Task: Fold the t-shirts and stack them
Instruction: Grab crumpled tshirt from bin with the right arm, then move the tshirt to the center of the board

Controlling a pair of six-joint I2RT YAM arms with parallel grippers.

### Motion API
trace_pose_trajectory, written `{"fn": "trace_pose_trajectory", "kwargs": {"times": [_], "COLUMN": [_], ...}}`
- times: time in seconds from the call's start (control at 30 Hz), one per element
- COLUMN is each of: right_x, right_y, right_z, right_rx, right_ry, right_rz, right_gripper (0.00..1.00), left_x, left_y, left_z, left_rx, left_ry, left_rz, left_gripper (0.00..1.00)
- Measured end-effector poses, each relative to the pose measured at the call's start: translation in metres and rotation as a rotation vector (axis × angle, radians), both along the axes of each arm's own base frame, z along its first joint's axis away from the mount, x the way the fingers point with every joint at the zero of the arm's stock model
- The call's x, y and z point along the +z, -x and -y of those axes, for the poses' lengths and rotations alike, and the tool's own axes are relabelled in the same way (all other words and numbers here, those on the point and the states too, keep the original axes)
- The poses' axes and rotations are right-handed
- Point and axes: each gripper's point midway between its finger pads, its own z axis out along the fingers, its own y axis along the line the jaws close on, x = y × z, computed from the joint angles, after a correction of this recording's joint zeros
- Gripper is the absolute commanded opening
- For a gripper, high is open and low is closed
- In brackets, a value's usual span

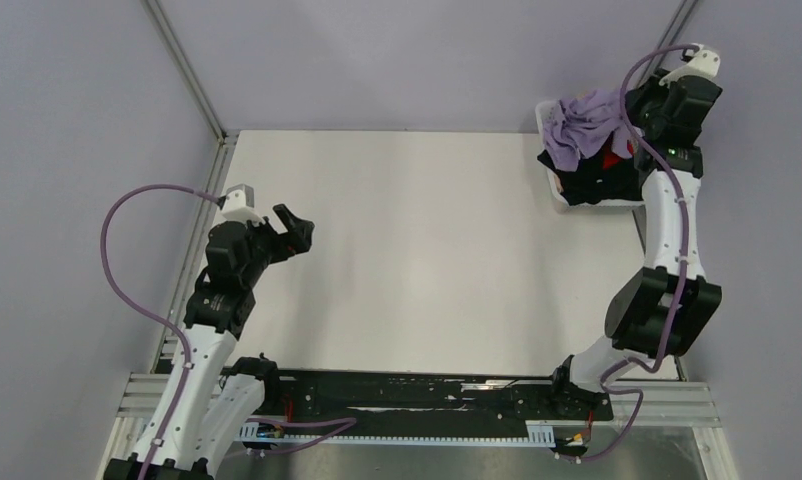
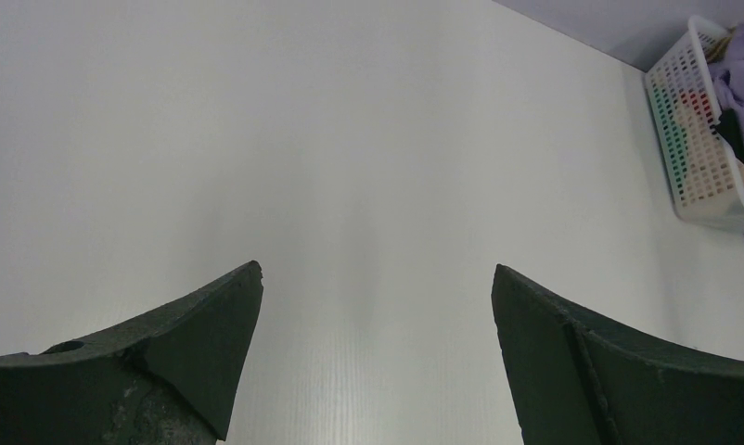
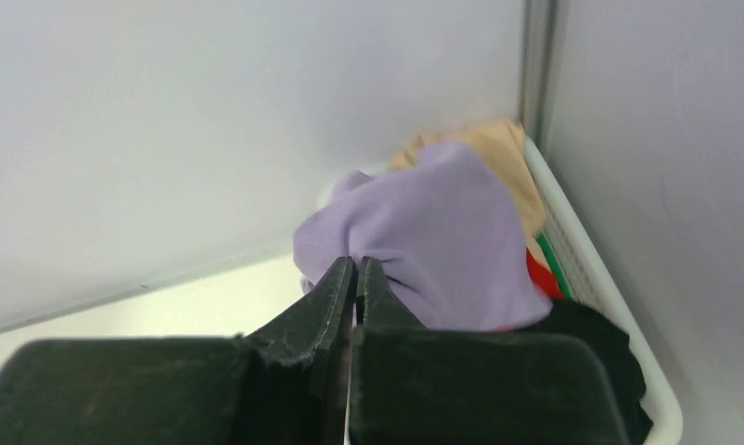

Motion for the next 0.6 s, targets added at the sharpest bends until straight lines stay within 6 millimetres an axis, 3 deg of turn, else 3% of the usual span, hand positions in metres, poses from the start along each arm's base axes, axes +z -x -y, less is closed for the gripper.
{"fn": "trace_pose_trajectory", "kwargs": {"times": [0.17,0.3,0.43,0.6], "right_x": [0.105,0.163,0.196,0.212], "right_y": [0.049,0.092,0.130,0.168], "right_z": [-0.049,-0.104,-0.173,-0.254], "right_rx": [0.153,0.337,0.566,0.842], "right_ry": [0.061,0.080,0.080,0.054], "right_rz": [0.266,0.420,0.509,0.555], "right_gripper": [0.00,0.00,0.00,0.00], "left_x": [0.007,0.009,0.010,0.011], "left_y": [0.004,0.007,0.008,0.008], "left_z": [-0.002,-0.003,-0.004,-0.005], "left_rx": [0.010,0.013,0.020,0.028], "left_ry": [0.002,0.009,0.009,0.011], "left_rz": [0.027,0.036,0.038,0.042], "left_gripper": [1.00,1.00,1.00,1.00]}}
